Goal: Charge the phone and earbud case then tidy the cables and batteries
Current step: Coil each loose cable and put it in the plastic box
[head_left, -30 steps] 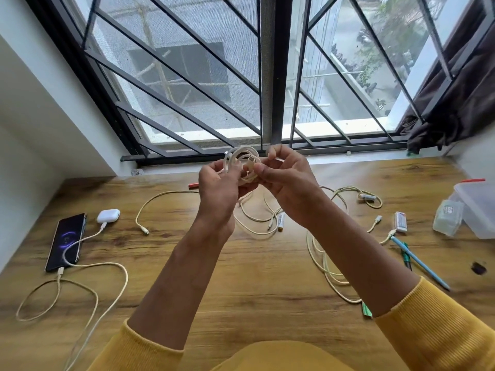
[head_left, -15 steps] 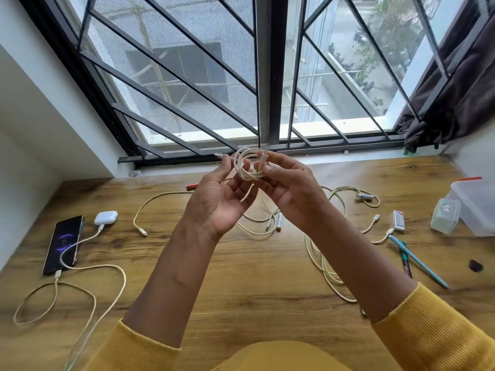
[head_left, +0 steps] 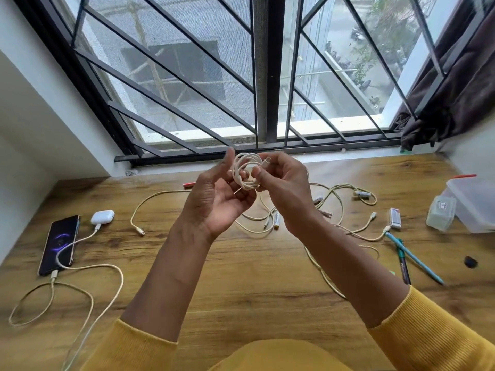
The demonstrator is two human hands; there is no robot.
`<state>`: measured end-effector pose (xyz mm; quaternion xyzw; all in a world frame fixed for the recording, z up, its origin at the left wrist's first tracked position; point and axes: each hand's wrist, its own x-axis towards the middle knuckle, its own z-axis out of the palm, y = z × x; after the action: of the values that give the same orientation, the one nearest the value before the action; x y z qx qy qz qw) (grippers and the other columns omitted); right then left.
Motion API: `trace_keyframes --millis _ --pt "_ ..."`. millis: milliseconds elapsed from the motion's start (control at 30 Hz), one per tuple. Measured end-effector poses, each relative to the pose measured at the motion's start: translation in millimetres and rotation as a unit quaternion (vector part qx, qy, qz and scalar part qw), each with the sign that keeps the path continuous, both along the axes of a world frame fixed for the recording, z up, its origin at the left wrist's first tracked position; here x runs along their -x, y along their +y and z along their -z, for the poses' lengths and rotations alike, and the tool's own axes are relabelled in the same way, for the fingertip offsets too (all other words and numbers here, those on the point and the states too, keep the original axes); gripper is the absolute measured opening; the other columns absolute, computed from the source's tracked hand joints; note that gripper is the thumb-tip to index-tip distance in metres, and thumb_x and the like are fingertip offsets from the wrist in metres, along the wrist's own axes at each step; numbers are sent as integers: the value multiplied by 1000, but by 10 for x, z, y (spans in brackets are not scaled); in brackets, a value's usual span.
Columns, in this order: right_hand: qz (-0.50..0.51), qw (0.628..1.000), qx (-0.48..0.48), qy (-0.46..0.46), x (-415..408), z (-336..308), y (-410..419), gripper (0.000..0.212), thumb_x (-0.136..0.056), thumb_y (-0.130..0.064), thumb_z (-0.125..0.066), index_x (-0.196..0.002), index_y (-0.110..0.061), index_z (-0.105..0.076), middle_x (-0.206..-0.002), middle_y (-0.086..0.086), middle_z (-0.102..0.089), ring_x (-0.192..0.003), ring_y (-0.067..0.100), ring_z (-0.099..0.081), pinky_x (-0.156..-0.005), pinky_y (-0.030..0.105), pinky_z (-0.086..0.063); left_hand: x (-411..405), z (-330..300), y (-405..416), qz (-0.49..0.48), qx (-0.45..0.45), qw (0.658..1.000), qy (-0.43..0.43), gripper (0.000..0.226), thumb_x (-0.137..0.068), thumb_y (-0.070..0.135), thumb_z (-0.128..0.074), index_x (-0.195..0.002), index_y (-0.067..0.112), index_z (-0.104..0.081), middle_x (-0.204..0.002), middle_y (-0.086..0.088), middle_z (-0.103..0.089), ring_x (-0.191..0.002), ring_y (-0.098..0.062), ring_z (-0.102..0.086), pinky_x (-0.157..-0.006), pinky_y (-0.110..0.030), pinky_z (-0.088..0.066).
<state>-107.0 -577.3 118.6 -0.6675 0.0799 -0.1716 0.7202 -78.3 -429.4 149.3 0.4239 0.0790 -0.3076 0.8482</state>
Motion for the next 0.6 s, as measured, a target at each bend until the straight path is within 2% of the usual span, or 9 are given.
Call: trace_keyframes --millis 100,133,200,267,333,467,600 --pt "1 999 36 4 17 62 9 16 -97 -7 -73 -112 -9 -75 -92 12 -77 -81 19 -71 -70 36 -59 -69 39 38 -1 -45 999 12 74 -86 62 -76 -119 -4 -75 -103 -13 -63 -99 -27 -60 -110 -39 -46" --pt "-2 999 47 7 25 77 13 15 -97 -8 -73 -112 -11 -76 -90 9 -78 -81 18 -72 -72 38 -60 -89 54 37 -5 -73 997 6 74 -85 65 -76 -114 -3 -77 -99 -13 -64 -99 -27 -60 -112 -42 -46" --pt "-4 998 69 8 31 92 31 15 -97 -11 -73 -111 -14 -77 -90 6 -78 -83 20 -75 -77 45 -64 -106 65 10 -9 -128 992 -11 62 -88 63 -75 -103 3 -79 -86 -9 -68 -86 -23 -64 -102 -39 -54" --pt "-1 995 95 5 24 101 48 15 -95 -15 -74 -110 -18 -77 -90 5 -78 -85 23 -78 -77 51 -65 -96 62 -16 7 -146 989 -18 45 -94 53 -72 -96 8 -78 -86 -8 -71 -78 -19 -67 -88 -34 -57" --pt "2 993 122 4 24 100 47 16 -95 -15 -74 -109 -21 -77 -91 5 -78 -85 24 -79 -73 50 -66 -87 70 -13 26 -143 989 -18 38 -97 47 -71 -95 9 -78 -89 -9 -73 -79 -19 -70 -84 -34 -56" --pt "11 983 184 8 47 93 10 20 -97 -13 -74 -114 -22 -78 -91 4 -77 -79 19 -78 -67 45 -66 -83 106 9 48 -165 984 -38 31 -98 42 -69 -97 12 -74 -78 -4 -70 -70 -15 -67 -78 -33 -54" --pt "11 975 221 16 38 76 -26 25 -96 -17 -76 -120 -23 -78 -95 1 -77 -83 17 -76 -71 42 -66 -75 105 -2 53 -211 971 -100 29 -103 38 -63 -92 15 -75 -77 -1 -68 -70 -13 -63 -75 -31 -52"
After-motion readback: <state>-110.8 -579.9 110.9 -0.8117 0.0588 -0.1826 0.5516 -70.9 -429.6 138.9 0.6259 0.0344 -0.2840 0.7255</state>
